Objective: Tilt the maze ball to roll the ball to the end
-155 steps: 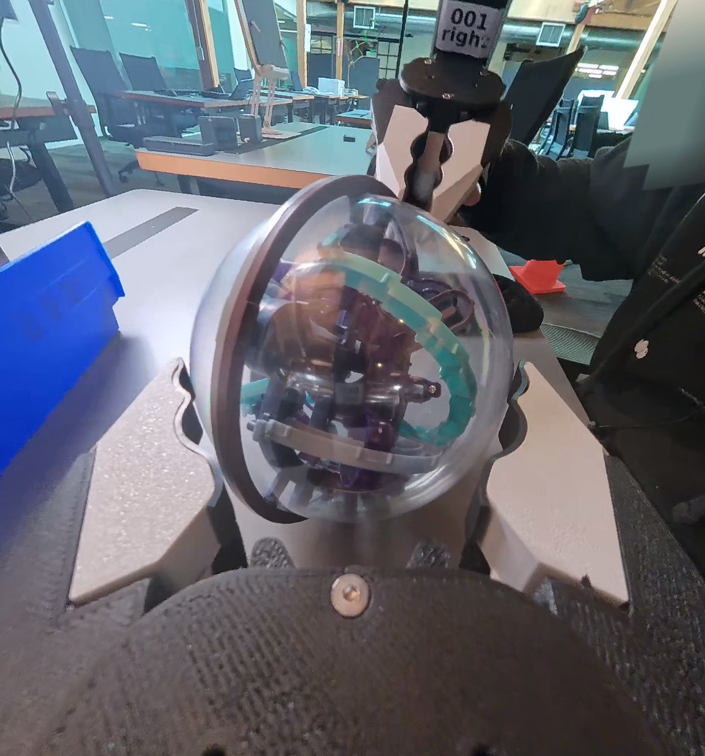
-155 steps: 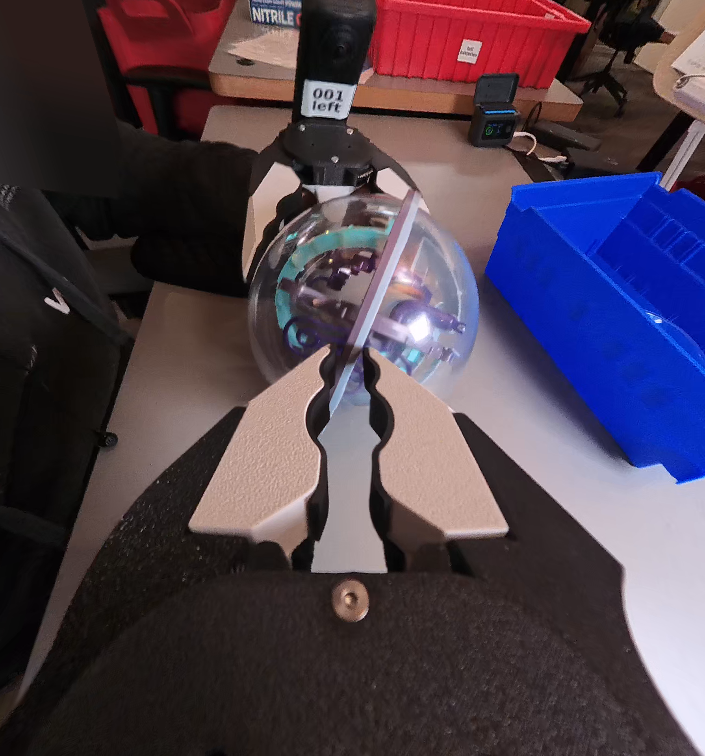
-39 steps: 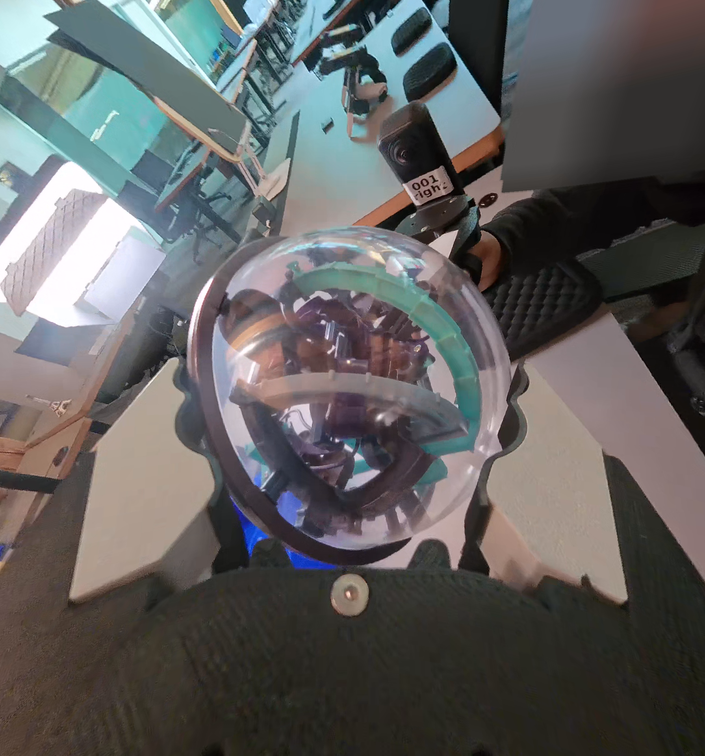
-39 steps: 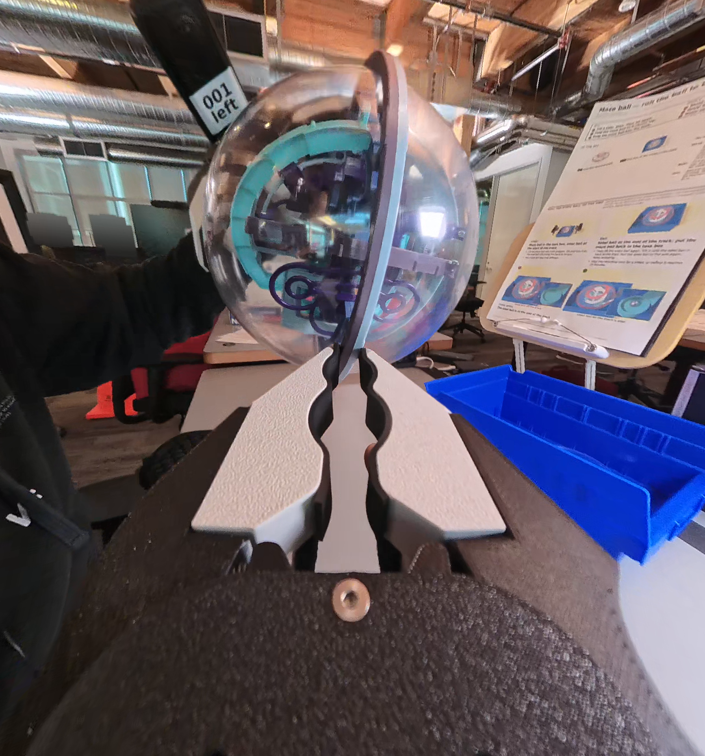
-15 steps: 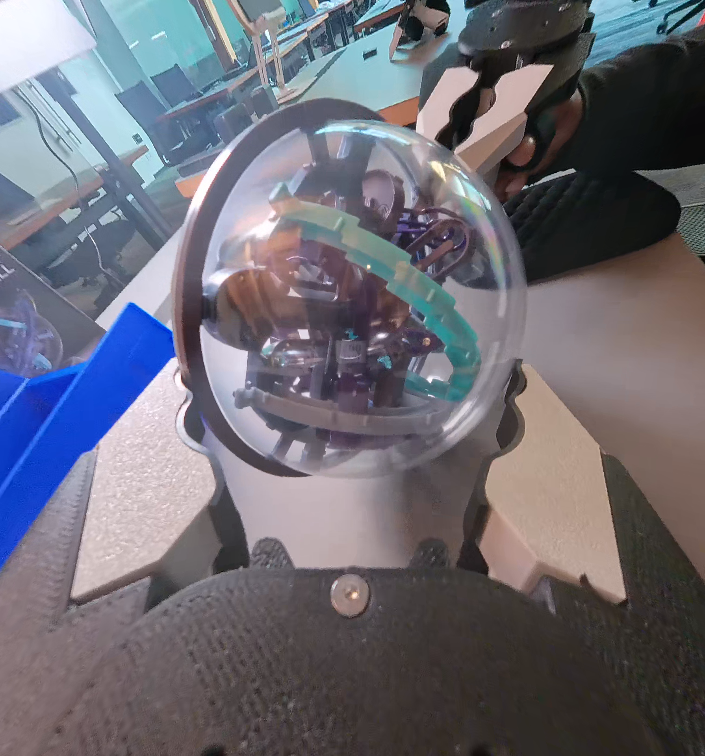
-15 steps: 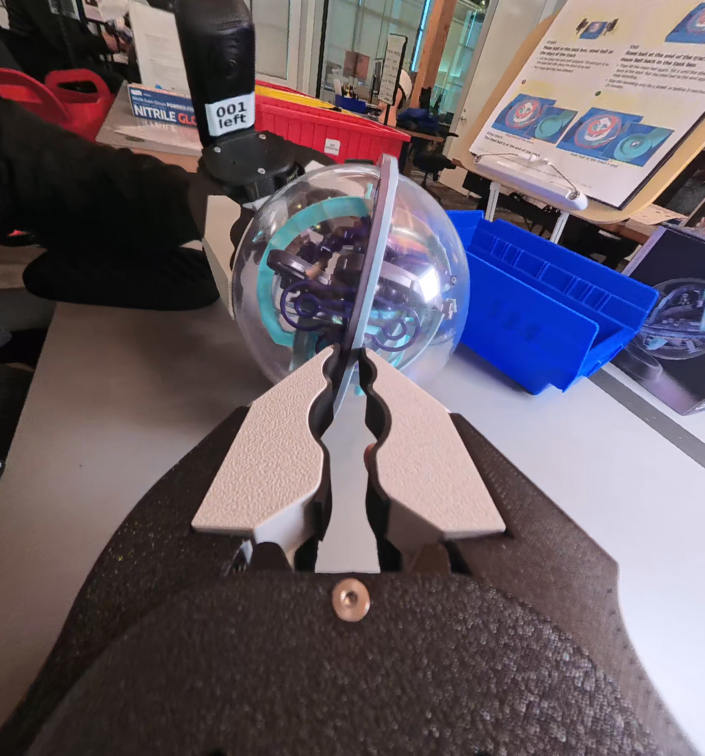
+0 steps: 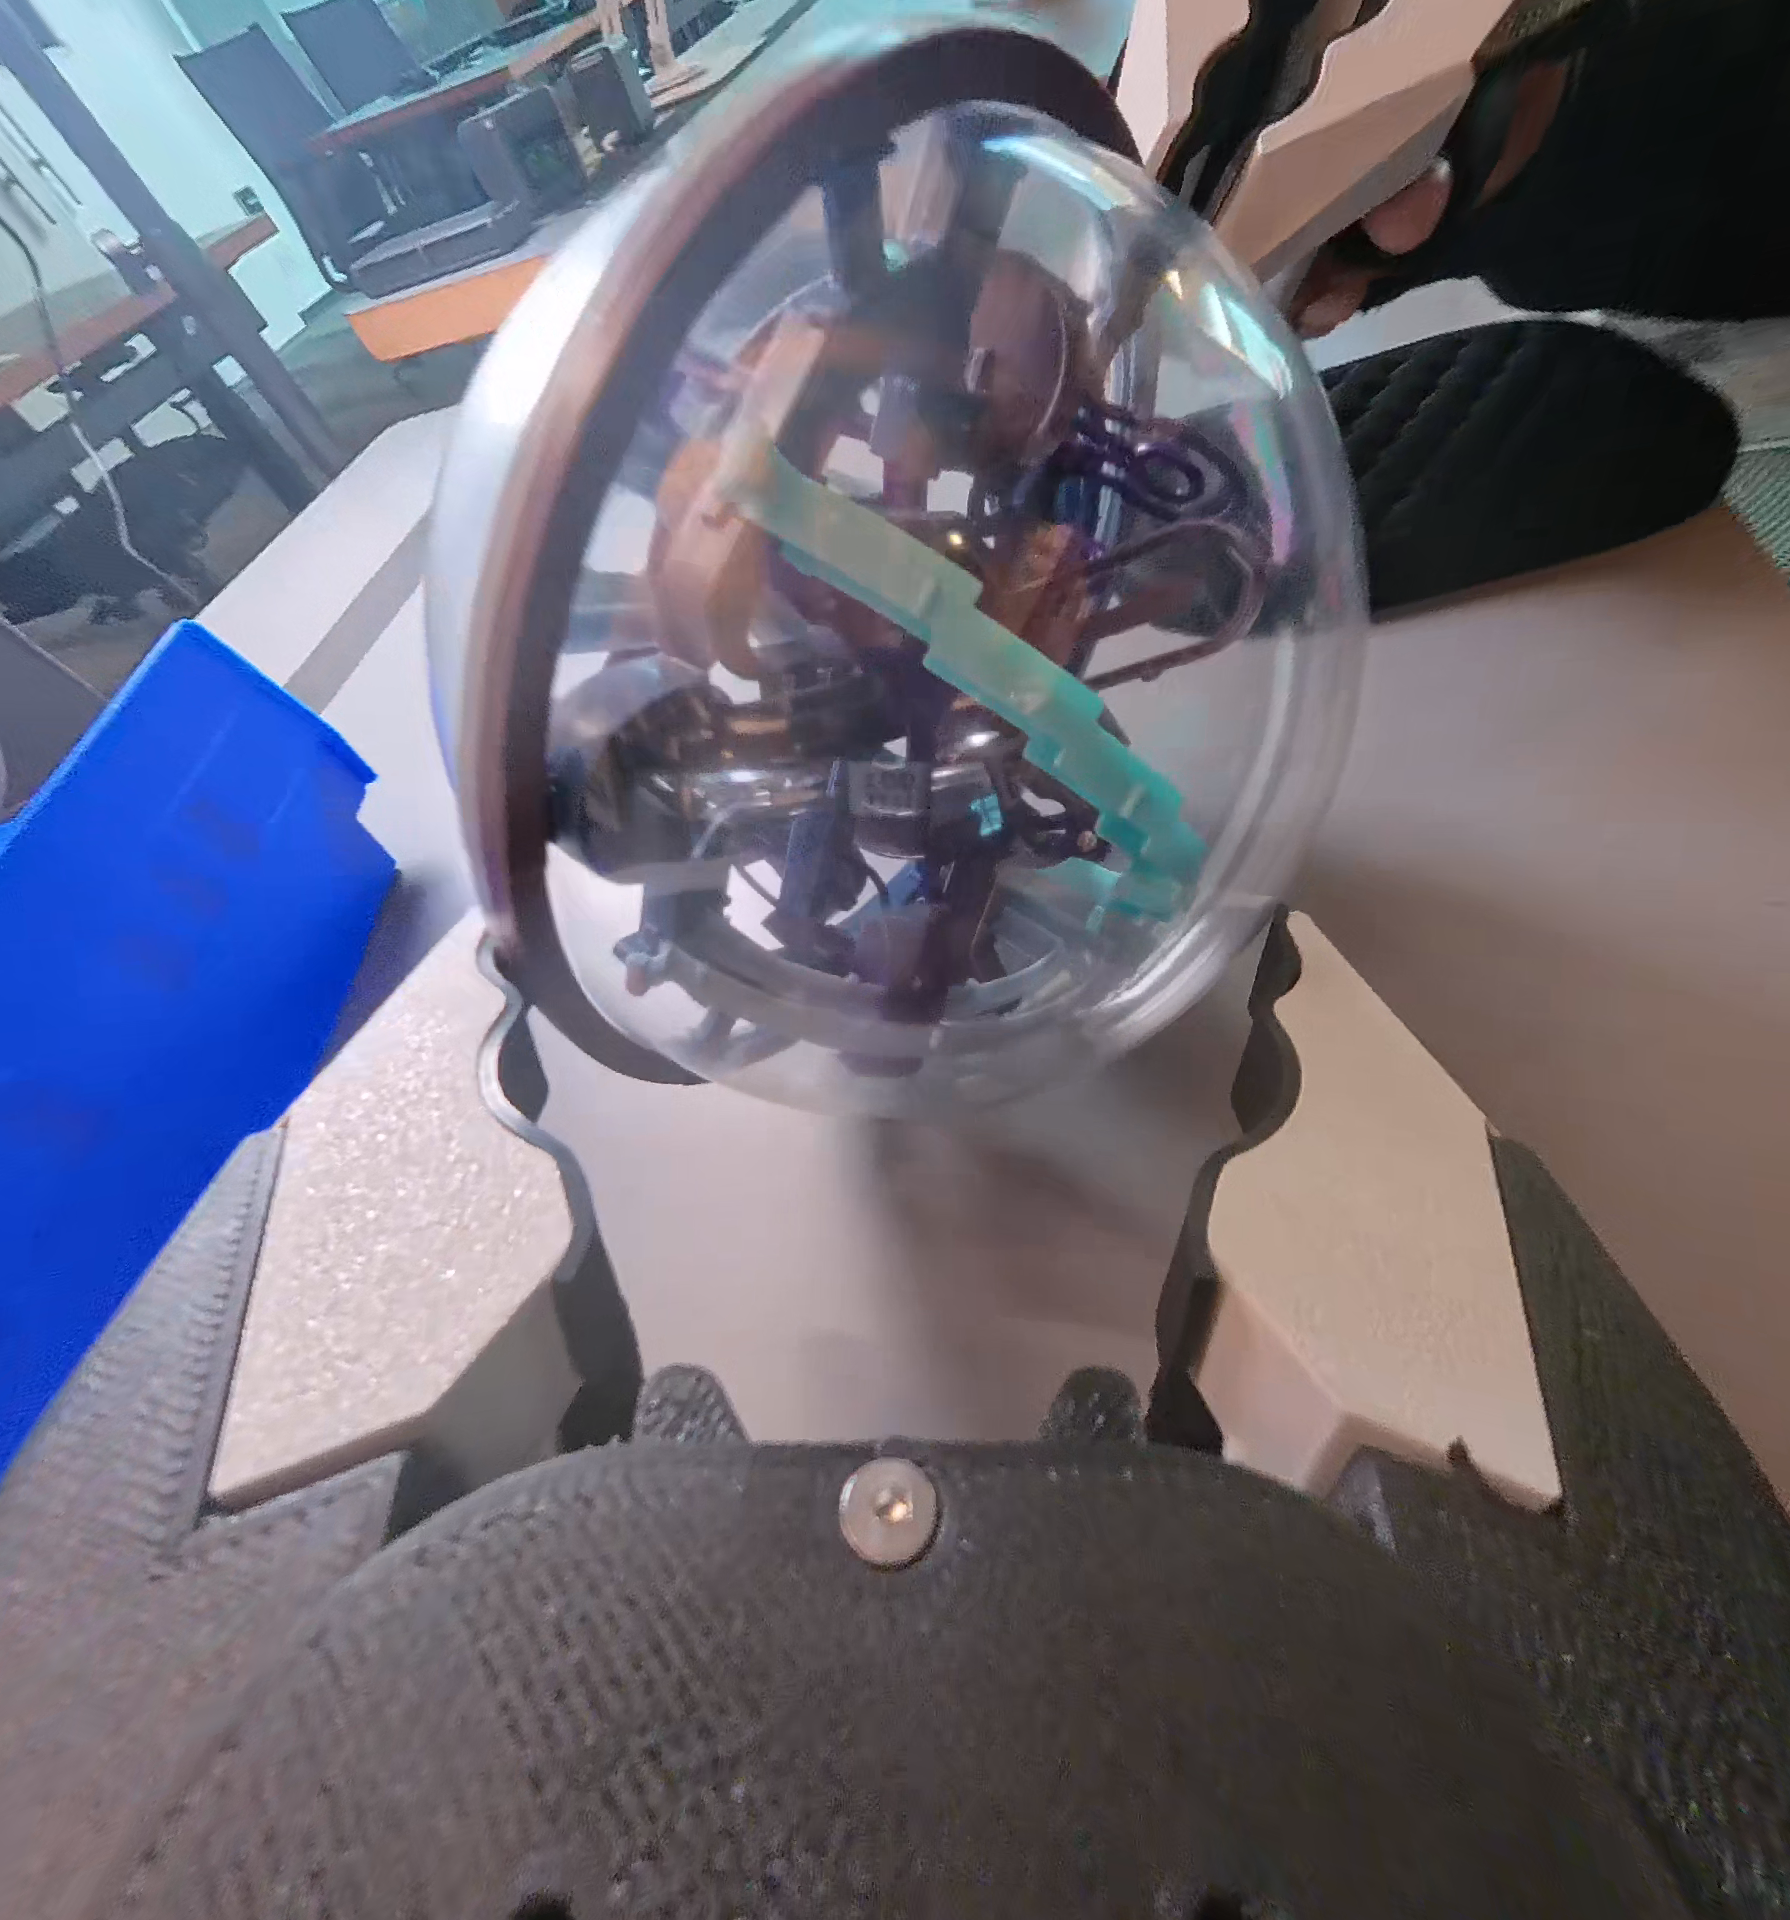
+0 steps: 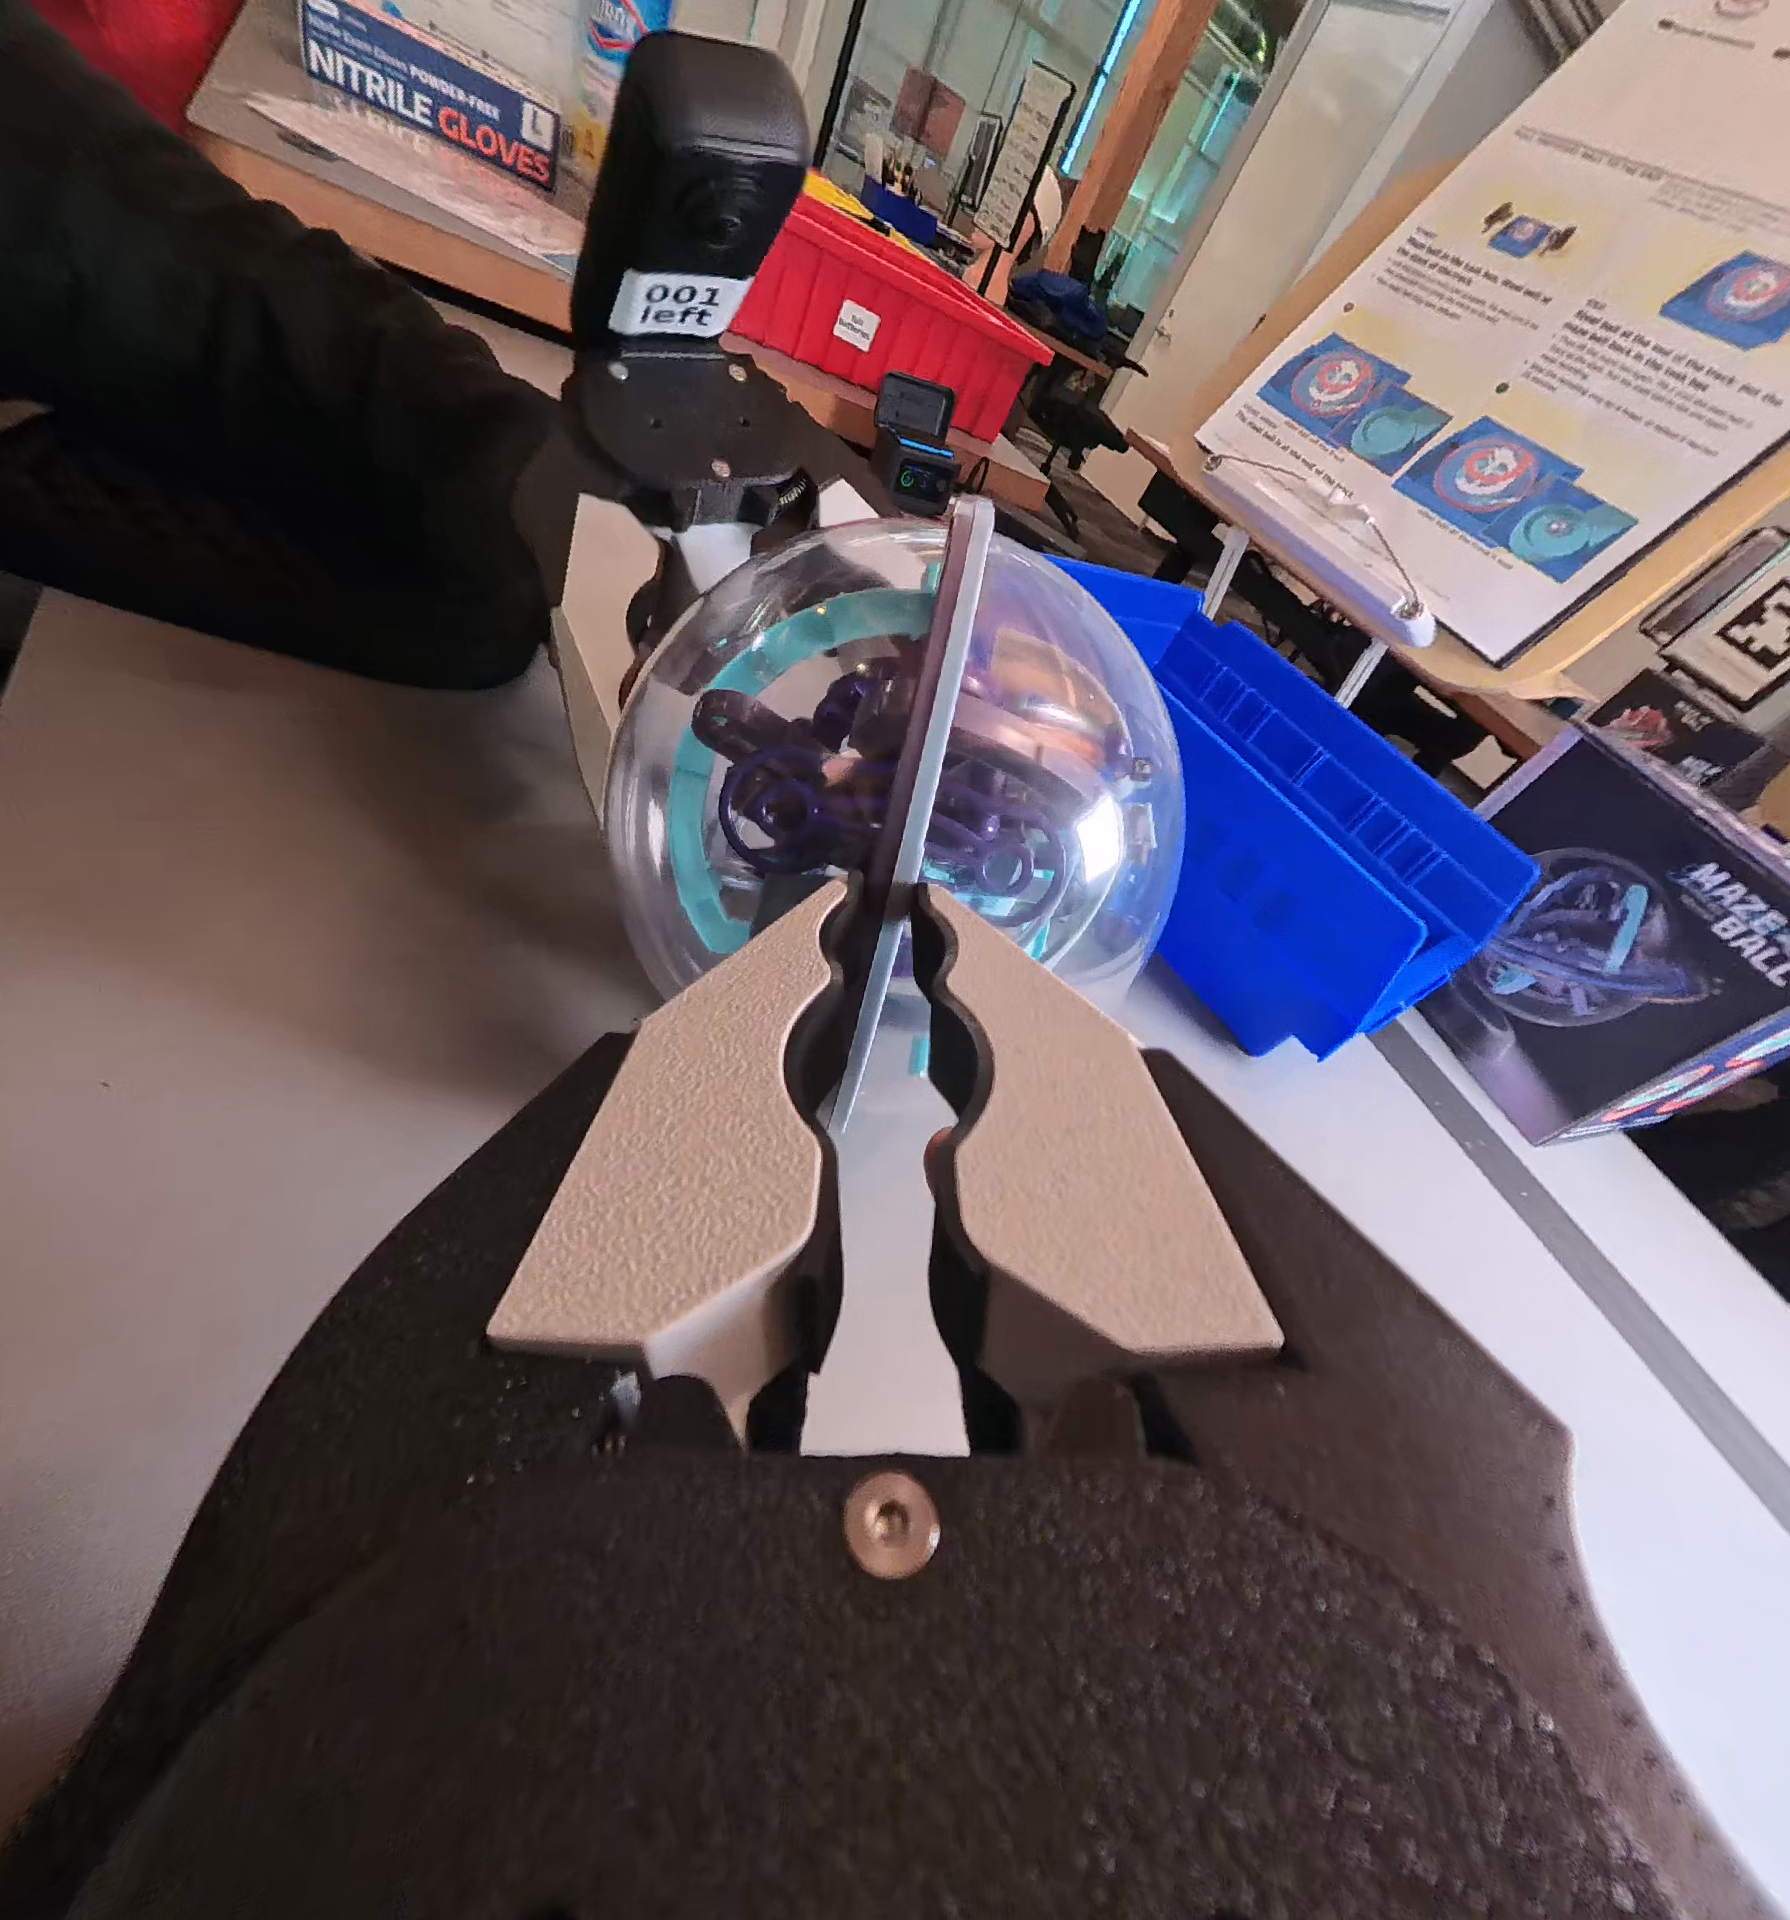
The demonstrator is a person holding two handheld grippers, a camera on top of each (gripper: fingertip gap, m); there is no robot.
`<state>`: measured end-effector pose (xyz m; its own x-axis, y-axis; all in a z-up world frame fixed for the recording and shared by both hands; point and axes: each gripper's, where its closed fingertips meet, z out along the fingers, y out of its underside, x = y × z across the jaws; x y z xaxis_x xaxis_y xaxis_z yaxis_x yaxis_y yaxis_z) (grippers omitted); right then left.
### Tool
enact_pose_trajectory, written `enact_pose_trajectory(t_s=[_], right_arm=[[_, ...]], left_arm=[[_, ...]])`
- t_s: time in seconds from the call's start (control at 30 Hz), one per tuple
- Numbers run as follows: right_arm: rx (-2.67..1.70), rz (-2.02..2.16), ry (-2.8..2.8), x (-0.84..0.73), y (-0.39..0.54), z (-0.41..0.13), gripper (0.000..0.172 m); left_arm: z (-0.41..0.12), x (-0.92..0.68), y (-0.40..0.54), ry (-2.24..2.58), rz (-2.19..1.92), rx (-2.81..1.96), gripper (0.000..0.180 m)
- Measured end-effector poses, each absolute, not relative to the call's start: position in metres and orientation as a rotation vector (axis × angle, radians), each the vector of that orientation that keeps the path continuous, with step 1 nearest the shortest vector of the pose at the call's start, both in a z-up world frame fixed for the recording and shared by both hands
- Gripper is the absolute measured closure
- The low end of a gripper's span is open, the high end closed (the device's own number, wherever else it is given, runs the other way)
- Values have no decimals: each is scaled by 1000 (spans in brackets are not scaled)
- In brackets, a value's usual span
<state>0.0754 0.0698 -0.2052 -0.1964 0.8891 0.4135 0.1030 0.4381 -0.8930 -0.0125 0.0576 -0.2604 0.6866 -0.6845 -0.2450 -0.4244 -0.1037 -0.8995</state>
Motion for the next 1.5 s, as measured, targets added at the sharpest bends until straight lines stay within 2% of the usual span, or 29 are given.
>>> enact_pose_trajectory(t_s=[0.23, 0.33, 0.43, 0.53, 0.57, 0.67, 0.8, 0.87, 1.17, 1.5], right_arm=[[-746, 850, -1620, 77, 50, -199, 166], [-699, 819, -1629, 76, 41, -200, 166], [-665, 773, -1635, 76, 37, -200, 166], [-658, 772, -1645, 79, 35, -202, 166], [-665, 782, -1644, 80, 35, -203, 166], [-703, 801, -1618, 82, 41, -203, 166], [-762, 881, -1592, 83, 47, -202, 166], [-800, 925, -1569, 83, 52, -201, 165], [-831, 991, -1530, 87, 56, -196, 164], [-808, 982, -1624, 104, 35, -216, 165]], left_arm=[[-224, -15, 40, 715, -545, -1694, 47], [-217, -9, 36, 739, -492, -1678, 55], [-210, -3, 30, 839, -371, -1629, 76], [-200, 1, 22, 912, -308, -1552, 113], [-198, 2, 20, 922, -315, -1544, 120], [-195, -2, 20, 900, -349, -1556, 139], [-193, -2, 23, 888, -356, -1561, 150], [-196, -6, 27, 896, -310, -1583, 169], [-210, -1, 30, 937, -272, -1604, 171], [-218, 15, 2, 996, -247, -1524, 170]])
